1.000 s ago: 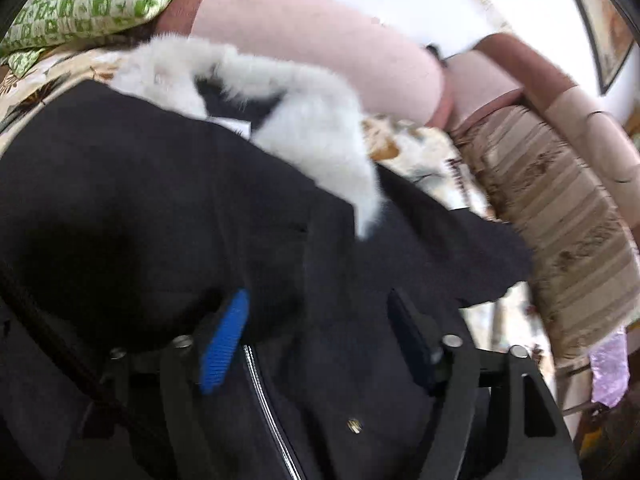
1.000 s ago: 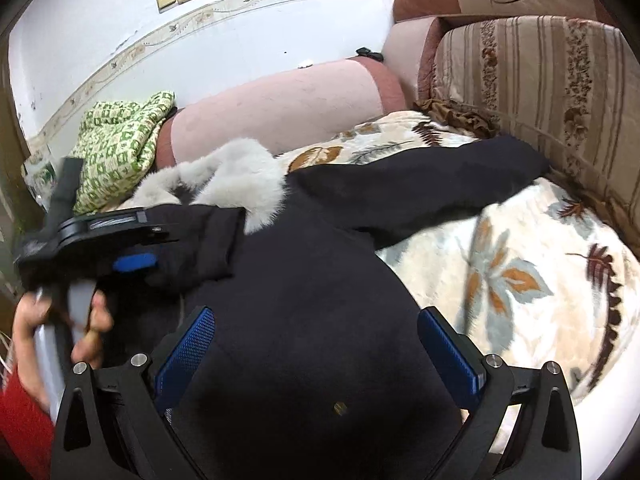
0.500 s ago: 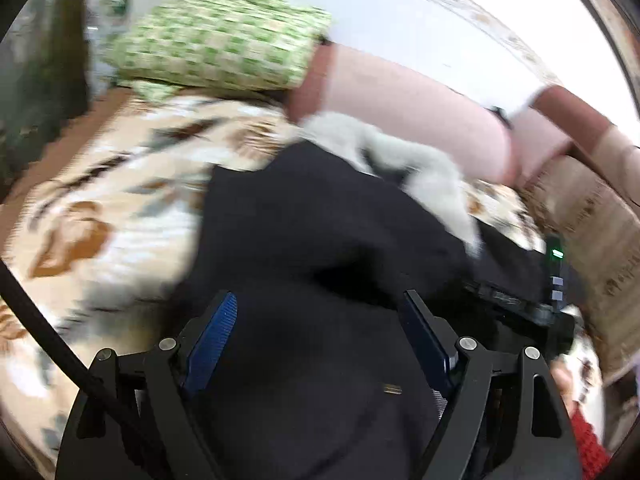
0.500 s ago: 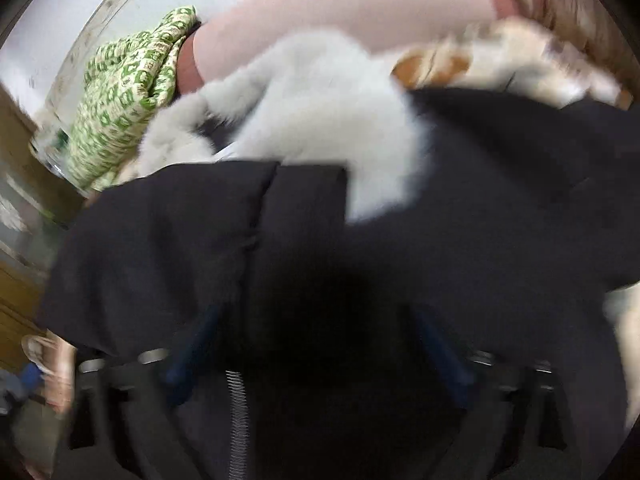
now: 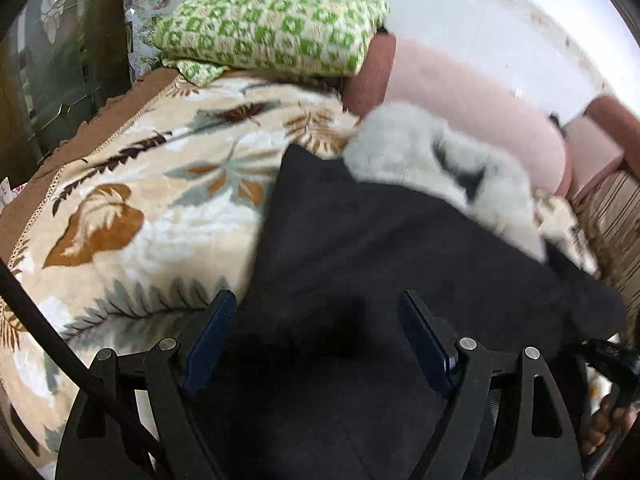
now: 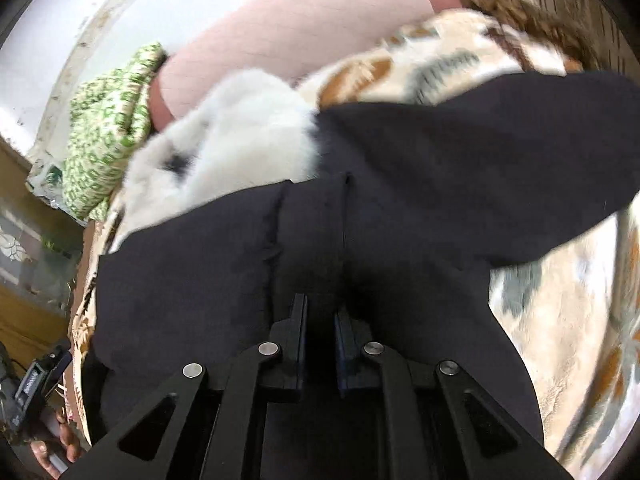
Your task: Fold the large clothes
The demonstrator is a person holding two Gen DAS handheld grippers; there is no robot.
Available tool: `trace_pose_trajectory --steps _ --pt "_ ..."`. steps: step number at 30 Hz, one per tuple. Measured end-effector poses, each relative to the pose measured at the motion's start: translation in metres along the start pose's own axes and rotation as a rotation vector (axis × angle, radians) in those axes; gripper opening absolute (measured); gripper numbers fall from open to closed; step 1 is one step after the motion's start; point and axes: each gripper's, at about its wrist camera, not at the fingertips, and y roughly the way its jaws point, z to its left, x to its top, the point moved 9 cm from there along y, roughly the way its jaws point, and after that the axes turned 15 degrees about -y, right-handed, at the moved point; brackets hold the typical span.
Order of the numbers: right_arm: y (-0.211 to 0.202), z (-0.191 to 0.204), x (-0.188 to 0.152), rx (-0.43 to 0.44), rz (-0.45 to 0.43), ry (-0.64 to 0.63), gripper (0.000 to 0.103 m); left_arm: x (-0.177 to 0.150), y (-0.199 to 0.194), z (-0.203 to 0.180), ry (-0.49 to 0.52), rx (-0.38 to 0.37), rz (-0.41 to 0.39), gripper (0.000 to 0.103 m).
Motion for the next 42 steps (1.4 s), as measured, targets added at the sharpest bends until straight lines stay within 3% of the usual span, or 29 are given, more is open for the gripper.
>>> trace_pose_trajectory --steps 4,8,12,14,16,19,22,25,29,35,36,37,38,39,42 --pt "0.018 -0.006 -0.007 0.01 0.013 0.028 0.013 -0.018 0.033 0.005 0.042 0.104 0.027 0.082" --pt "0.024 -0.012 -0.006 0.03 -0.011 0.03 0.013 -0.02 0.035 0.002 0.078 0.146 -0.002 0.082" --pt "0.017 -0.021 -0.008 0.094 -0.037 0.074 0.014 -0.021 0.031 0.001 0.095 0.166 0.021 0.082" --pt "-0.002 -0.026 -0.003 0.088 -0.069 0.082 0.033 -0.022 0.017 -0.002 0.072 0.116 0.052 0.082" --pt "-0.033 -0.04 0.003 0.062 -0.16 0.082 0.07 -0.026 -0.008 -0.009 0.046 0.041 0.068 0.082" --pt "-0.079 -0.091 0.008 -0.04 -0.273 0.114 0.076 -0.035 -0.045 -0.019 0.037 -0.029 0.056 0.082" --pt "-0.104 -0.174 0.001 -0.177 -0.293 0.215 0.076 -0.048 -0.069 -0.025 0.032 -0.084 0.045 0.082" --pt "-0.12 -0.252 -0.008 -0.254 -0.308 0.377 0.076 -0.059 -0.075 -0.032 0.067 -0.082 0.037 0.082" --pt "-0.135 -0.33 -0.01 -0.212 -0.384 0.586 0.076 -0.061 -0.071 -0.034 0.108 -0.025 0.011 0.082" --pt "-0.12 -0.375 0.015 -0.103 -0.409 0.692 0.076 -0.06 -0.066 -0.032 0.073 -0.01 0.026 0.082" --pt "-0.118 -0.38 0.018 -0.108 -0.413 0.706 0.073 -0.061 -0.066 -0.033 0.08 0.0 0.022 0.082" --pt "-0.115 -0.38 0.021 -0.111 -0.412 0.711 0.041 -0.061 -0.066 -0.032 0.086 0.011 0.018 0.082" --pt "-0.108 -0.374 0.025 -0.093 -0.399 0.711 0.023 -0.061 -0.067 -0.032 0.087 0.017 0.015 0.082" --pt "-0.105 -0.373 0.027 -0.076 -0.378 0.711 0.018 -0.062 -0.068 -0.031 0.088 0.025 0.008 0.082" --pt "-0.122 -0.359 0.043 -0.17 -0.361 0.609 0.011 -0.064 -0.07 -0.027 0.084 0.039 -0.009 0.082"
